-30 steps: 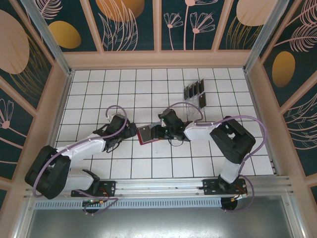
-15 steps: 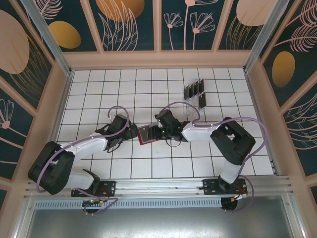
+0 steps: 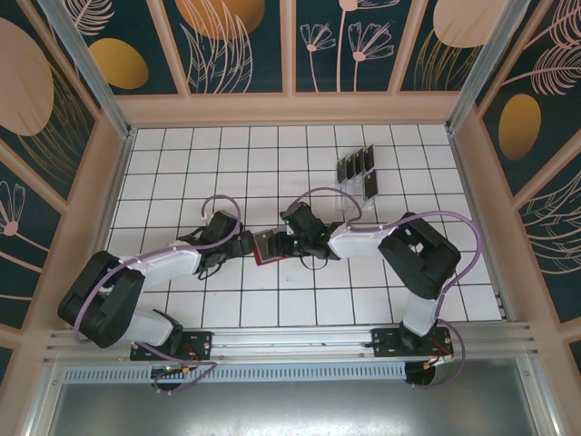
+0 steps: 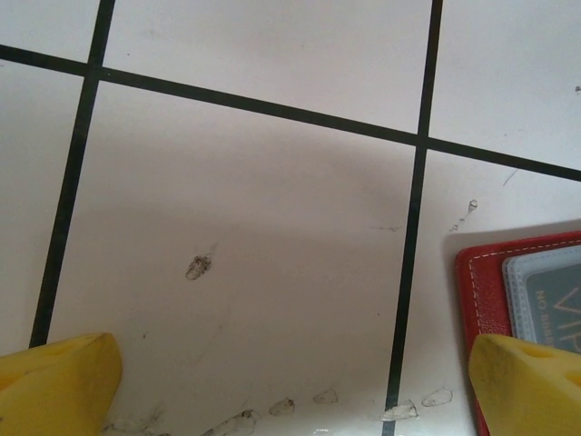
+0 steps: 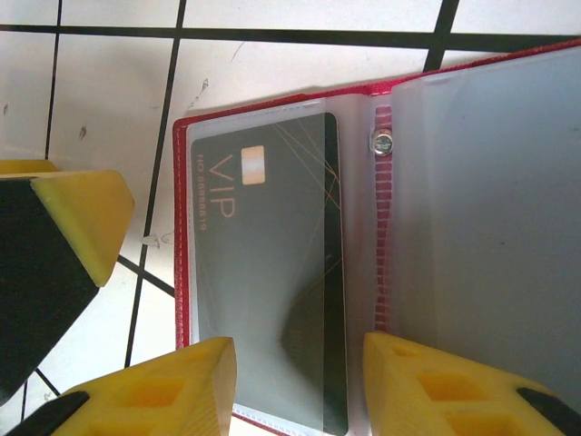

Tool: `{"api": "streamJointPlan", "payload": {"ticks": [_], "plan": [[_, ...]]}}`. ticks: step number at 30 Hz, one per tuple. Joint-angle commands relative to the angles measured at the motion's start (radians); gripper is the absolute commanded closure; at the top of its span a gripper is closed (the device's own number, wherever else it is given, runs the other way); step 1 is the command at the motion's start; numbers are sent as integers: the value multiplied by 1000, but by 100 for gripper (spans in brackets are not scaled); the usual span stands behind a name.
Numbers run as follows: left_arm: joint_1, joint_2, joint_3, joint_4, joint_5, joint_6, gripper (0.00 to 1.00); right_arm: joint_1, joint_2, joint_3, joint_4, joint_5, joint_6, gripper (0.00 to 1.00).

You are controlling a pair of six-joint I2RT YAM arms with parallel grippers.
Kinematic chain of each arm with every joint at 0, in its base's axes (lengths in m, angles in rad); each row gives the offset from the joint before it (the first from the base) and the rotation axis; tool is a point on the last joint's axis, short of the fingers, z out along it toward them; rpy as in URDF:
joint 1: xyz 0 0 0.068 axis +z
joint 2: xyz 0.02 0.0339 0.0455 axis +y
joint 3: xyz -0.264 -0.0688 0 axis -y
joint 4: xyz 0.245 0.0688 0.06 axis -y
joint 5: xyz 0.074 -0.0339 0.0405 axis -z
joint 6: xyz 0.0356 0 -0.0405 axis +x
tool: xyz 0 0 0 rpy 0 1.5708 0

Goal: Put the credit cards into the card holder

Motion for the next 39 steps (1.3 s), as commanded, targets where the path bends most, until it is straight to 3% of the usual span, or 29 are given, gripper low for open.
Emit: {"api": "streamJointPlan", "payload": {"ticks": [1, 29, 39], "plan": [[1, 34, 27, -6, -28, 35, 2, 9, 9, 25, -2, 13, 17, 59], [0, 122, -20, 60, 1, 18, 1, 58, 85, 96, 4, -36, 25, 60], [0, 123, -36, 79, 18, 5, 2, 80, 96, 130, -36, 1, -13, 58]]}}
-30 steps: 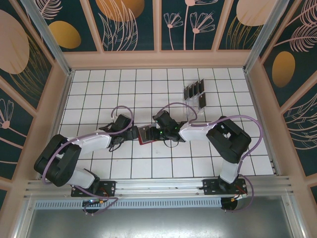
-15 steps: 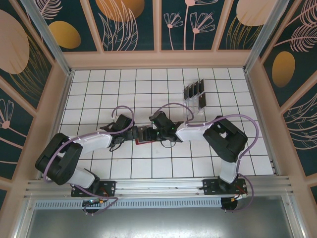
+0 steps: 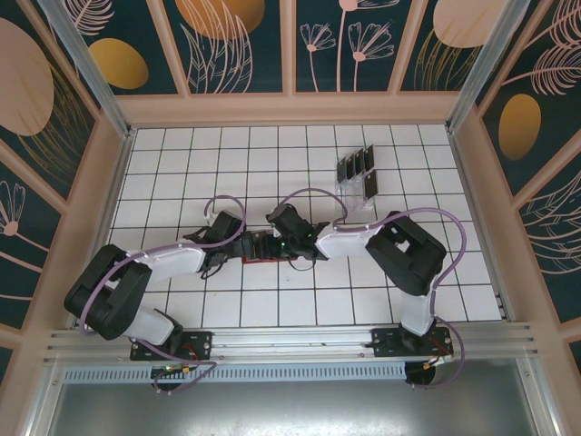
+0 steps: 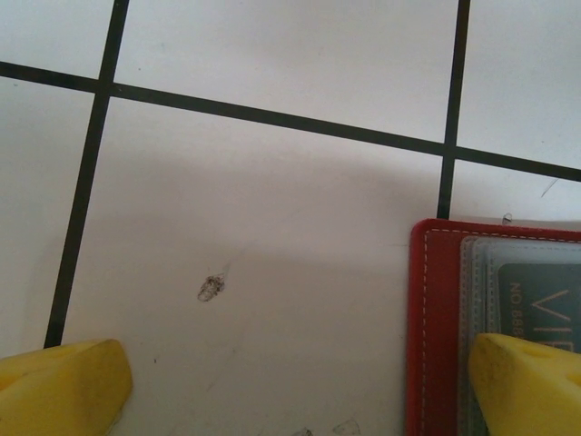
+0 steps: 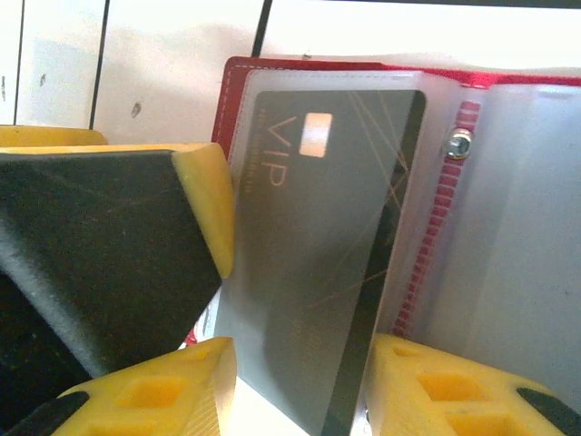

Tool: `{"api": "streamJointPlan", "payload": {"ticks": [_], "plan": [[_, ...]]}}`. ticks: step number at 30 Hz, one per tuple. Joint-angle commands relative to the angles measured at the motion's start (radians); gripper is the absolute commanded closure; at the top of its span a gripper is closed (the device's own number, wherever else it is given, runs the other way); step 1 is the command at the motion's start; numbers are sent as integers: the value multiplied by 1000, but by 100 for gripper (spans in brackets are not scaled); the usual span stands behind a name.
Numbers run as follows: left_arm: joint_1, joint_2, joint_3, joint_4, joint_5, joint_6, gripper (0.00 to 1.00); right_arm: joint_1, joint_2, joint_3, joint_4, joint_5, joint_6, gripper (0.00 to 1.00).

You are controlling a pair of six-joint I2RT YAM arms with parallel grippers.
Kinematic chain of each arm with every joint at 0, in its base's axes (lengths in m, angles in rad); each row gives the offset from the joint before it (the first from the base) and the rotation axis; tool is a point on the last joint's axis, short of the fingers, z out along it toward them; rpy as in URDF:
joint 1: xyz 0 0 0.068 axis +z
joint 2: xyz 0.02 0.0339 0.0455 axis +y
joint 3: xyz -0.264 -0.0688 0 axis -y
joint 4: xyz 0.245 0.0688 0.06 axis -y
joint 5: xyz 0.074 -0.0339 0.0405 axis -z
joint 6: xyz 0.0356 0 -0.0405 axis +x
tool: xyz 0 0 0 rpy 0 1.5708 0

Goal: Put the credit cards into the card holder

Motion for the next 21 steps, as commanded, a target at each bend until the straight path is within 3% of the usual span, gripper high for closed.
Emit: {"api": "streamJointPlan", "payload": {"ticks": [1, 11, 21], "plan": [[12, 56, -43, 56, 70, -10, 1, 16, 6, 26, -36, 29, -30, 57], [12, -59, 13, -53, -10, -14, 1, 12, -75, 4, -90, 108, -44, 54], [12, -144, -26, -126, 85, -5, 2, 5, -86, -15, -45, 78, -28, 60]]}}
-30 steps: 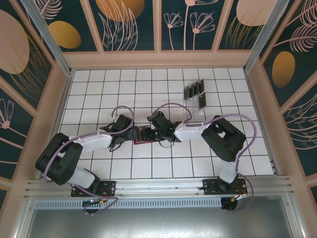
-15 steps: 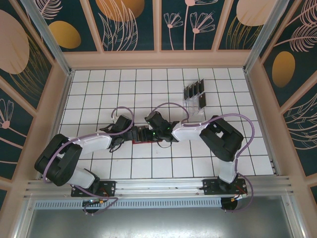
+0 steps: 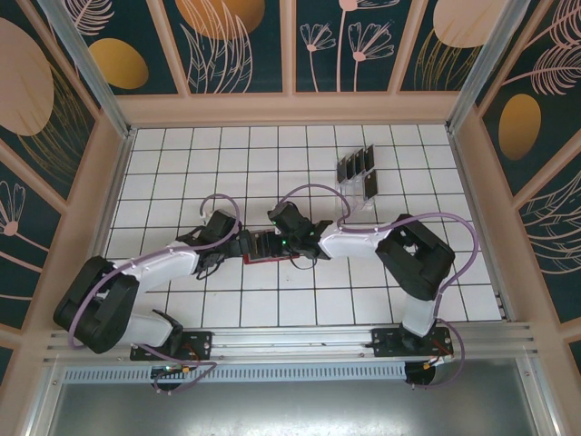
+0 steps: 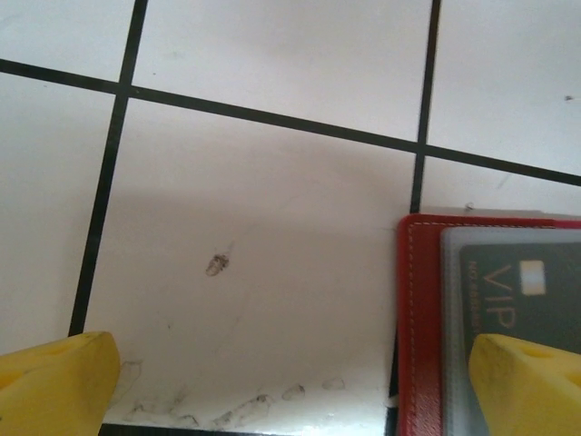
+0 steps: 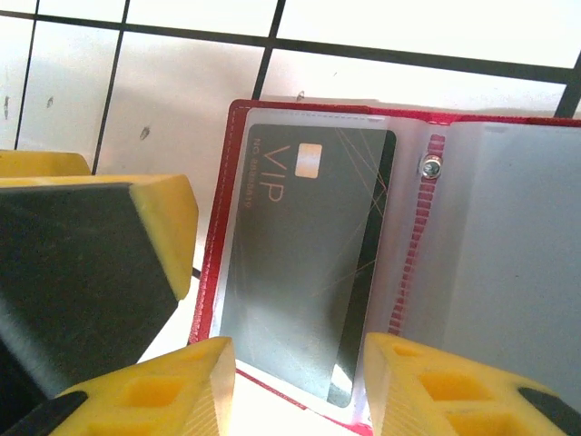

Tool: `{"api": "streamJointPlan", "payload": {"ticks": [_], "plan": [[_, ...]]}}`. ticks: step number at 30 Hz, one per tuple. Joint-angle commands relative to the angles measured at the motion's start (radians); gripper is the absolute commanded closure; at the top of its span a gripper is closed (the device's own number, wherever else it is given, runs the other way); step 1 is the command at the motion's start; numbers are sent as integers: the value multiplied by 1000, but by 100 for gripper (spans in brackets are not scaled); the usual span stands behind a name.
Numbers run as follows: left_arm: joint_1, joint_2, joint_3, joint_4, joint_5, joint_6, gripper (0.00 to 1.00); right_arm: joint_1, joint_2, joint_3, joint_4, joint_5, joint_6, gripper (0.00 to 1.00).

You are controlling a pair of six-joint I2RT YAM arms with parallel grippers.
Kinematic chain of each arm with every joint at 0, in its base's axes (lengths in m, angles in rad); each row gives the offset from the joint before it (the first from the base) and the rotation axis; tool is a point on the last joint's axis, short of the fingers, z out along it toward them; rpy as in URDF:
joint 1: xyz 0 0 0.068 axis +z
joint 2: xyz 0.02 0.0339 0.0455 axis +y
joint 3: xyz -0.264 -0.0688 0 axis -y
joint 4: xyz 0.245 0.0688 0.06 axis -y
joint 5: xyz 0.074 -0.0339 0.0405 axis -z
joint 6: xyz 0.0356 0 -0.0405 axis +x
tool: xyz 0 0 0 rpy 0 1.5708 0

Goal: Put the credit cards into the card holder

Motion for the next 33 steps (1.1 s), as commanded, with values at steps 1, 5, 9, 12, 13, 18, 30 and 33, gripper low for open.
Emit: {"api": "streamJointPlan", "payload": {"ticks": [1, 5, 9, 12, 13, 18, 30, 33], "plan": [[5, -40, -26, -58, 50, 2, 1, 0, -21, -18, 21, -2, 1, 61], [1, -62, -48, -75, 64, 4, 2, -6, -16, -26, 27, 1, 11, 63], [-4, -54, -56, -75, 62, 8, 1, -11, -19, -37, 42, -1, 25, 64], [-12, -30, -48, -74, 46, 14, 2, -15, -21, -46, 59, -5, 38, 65], [-14, -23, -47, -74, 41, 17, 1, -17, -22, -47, 63, -7, 41, 65], [-22, 16, -46, -56, 18, 20, 1, -22, -21, -50, 83, -16, 53, 66], [-44, 87, -48, -48, -38, 20, 1, -30, -4, -51, 109, -45, 63, 68], [-50, 99, -50, -45, -44, 19, 2, -30, 6, -51, 113, -48, 65, 69]]}}
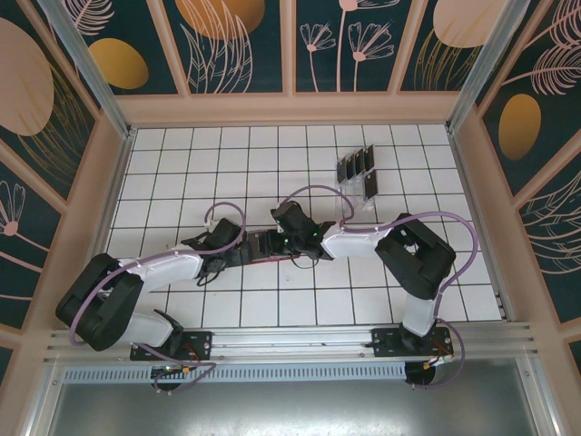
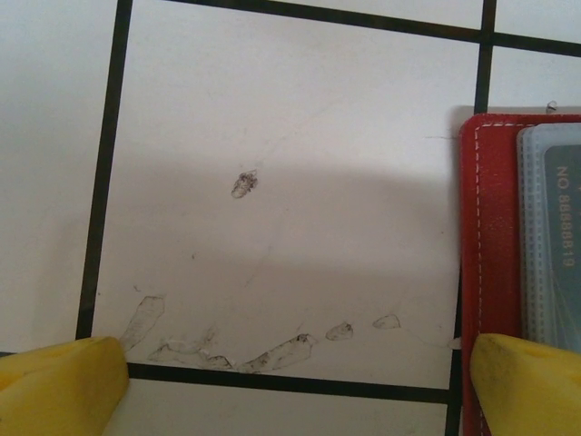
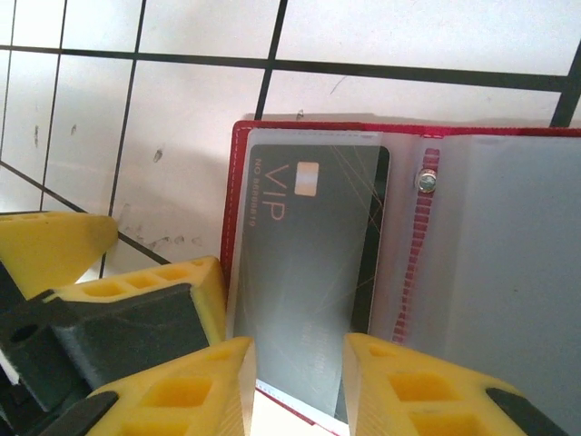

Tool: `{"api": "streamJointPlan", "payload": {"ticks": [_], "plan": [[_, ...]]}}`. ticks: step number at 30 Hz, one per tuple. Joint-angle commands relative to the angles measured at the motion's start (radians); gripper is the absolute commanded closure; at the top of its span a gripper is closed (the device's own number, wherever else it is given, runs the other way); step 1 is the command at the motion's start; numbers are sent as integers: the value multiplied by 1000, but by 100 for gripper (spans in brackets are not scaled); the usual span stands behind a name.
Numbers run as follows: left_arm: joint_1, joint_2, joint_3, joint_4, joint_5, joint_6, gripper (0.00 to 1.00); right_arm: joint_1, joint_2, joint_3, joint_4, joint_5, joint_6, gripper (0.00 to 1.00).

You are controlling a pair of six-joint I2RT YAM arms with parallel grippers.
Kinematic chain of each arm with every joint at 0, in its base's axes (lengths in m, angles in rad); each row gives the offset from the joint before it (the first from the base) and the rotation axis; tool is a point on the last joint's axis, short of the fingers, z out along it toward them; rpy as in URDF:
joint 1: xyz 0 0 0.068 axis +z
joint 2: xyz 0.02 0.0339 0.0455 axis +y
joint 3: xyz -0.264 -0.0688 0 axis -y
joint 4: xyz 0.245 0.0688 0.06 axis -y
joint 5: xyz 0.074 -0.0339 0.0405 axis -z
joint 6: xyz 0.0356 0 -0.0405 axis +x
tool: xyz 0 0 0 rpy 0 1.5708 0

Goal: Put the credit cards into the card holder

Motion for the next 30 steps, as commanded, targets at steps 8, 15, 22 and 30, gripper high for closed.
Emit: {"api": "streamJointPlan", "payload": {"ticks": [8, 15, 22, 30], "plan": [[0, 69, -39, 20, 19, -2, 2, -7, 28, -13, 30, -21, 16, 71], [-2, 68, -45, 27, 23, -5, 1, -7, 34, -24, 27, -14, 24, 71], [-4, 69, -51, 33, 25, -6, 2, -5, 41, -29, 33, -19, 28, 72], [-4, 75, -57, 44, 32, -7, 1, 2, 57, -17, 44, -34, 31, 74]]}}
